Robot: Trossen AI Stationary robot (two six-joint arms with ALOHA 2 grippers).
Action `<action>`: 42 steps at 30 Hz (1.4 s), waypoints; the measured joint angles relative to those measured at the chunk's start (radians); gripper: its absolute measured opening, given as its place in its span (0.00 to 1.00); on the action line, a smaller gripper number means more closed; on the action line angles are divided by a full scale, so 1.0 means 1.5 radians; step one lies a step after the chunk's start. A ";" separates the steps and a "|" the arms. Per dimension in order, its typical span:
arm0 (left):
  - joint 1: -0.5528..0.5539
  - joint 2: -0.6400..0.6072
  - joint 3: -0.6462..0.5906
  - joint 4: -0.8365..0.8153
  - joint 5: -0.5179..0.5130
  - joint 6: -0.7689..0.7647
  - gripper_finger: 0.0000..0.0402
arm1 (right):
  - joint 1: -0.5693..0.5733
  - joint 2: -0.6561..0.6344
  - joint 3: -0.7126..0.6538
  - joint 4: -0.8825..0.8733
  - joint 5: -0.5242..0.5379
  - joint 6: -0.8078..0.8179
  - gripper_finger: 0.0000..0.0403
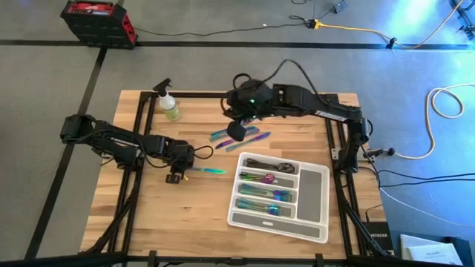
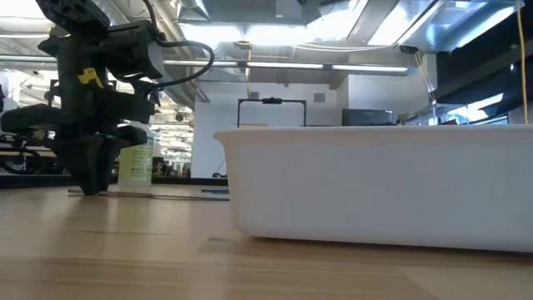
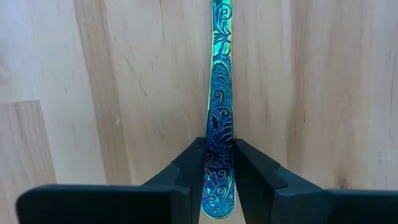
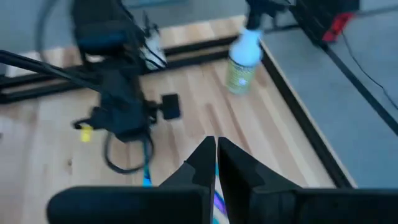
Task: Sort silverware
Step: Put the purple knife into the white silverware tray
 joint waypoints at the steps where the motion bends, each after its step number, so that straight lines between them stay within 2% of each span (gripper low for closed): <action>1: 0.000 0.000 0.000 0.000 0.000 0.002 0.15 | 0.004 -0.006 -0.020 0.026 -0.008 -0.004 0.00; 5: -0.001 0.000 0.000 0.000 -0.001 0.003 0.15 | 0.009 -0.045 -0.133 0.192 -0.050 0.015 0.00; 11: -0.001 0.000 0.000 0.001 -0.002 0.002 0.15 | 0.008 -0.141 -0.355 0.470 -0.090 0.076 0.00; 17: -0.001 0.000 0.015 -0.013 -0.004 -0.008 0.15 | 0.007 -0.244 -0.506 0.640 -0.099 0.132 0.00; 23: -0.001 0.002 0.042 -0.058 0.000 -0.008 0.15 | 0.008 -0.316 -0.559 0.658 -0.098 0.144 0.00; 31: -0.001 -0.001 0.080 -0.100 0.033 -0.011 0.15 | 0.008 -0.377 -0.564 0.665 -0.070 0.143 0.00; 42: -0.001 -0.004 0.133 -0.214 0.031 -0.052 0.15 | 0.008 -0.445 -0.562 0.664 -0.062 0.126 0.00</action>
